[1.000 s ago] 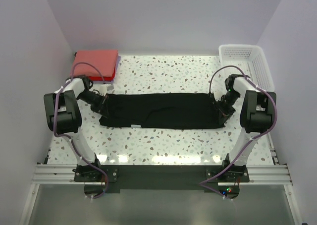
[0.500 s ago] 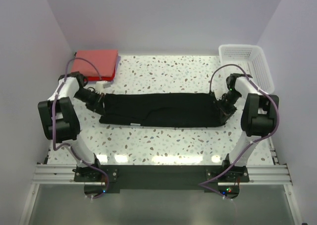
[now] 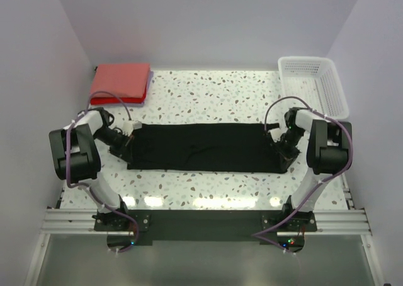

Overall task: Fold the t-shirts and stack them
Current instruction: Fold the tshirt

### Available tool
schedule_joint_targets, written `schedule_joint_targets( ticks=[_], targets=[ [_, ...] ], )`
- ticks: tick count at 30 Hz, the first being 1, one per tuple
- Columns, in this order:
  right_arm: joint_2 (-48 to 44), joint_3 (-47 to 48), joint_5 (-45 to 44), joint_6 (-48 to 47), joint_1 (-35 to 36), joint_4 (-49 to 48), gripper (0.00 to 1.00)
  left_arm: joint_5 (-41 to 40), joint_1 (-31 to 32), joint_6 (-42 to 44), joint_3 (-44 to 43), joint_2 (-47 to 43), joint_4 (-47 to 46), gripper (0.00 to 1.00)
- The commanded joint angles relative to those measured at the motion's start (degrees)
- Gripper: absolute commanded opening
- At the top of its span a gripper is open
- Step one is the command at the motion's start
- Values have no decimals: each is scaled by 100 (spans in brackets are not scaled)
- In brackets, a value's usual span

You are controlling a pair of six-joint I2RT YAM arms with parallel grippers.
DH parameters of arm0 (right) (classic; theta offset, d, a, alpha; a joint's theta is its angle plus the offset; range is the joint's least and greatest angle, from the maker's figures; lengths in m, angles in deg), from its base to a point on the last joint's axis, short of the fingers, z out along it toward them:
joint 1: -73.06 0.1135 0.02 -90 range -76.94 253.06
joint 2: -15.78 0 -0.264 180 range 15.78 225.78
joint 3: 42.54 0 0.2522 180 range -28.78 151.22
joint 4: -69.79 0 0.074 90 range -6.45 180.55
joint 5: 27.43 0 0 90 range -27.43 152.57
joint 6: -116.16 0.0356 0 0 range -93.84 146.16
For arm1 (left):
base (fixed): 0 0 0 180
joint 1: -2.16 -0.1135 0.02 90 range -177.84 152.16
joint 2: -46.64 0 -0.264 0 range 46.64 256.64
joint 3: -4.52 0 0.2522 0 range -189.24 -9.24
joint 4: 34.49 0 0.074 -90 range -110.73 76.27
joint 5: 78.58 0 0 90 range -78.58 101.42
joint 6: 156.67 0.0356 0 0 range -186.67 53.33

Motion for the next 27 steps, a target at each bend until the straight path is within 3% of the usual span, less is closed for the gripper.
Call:
schedule_joint_targets(
  ticks=[1, 4, 5, 8, 10, 14, 21, 27],
  targets=[
    [27, 41, -294, -66, -30, -410, 0, -324, -86, 157, 38, 79, -446, 0],
    [-26, 111, -215, -127, -30, -165, 18, -420, -77, 209, 39, 140, -342, 0],
    [-61, 146, -197, -180, -22, -68, 37, -464, -86, 235, 39, 140, -298, 1],
    [-377, 365, -127, -303, -30, 336, 52, -509, -112, 463, -49, -130, -17, 21],
    [-640, 750, 13, -364, -30, 704, 54, -430, -121, 605, -267, -342, 185, 34],
    [-817, 1402, 574, -339, 22, 1049, 52, 18, -60, 640, -760, -650, 476, 44],
    [-624, 1351, 998, 206, 662, 645, 41, 370, 826, 0, -586, -809, 82, 47],
    [-361, 1061, 945, 523, 1059, 39, 38, 222, 978, -713, -295, -370, -403, 48]
  ],
)
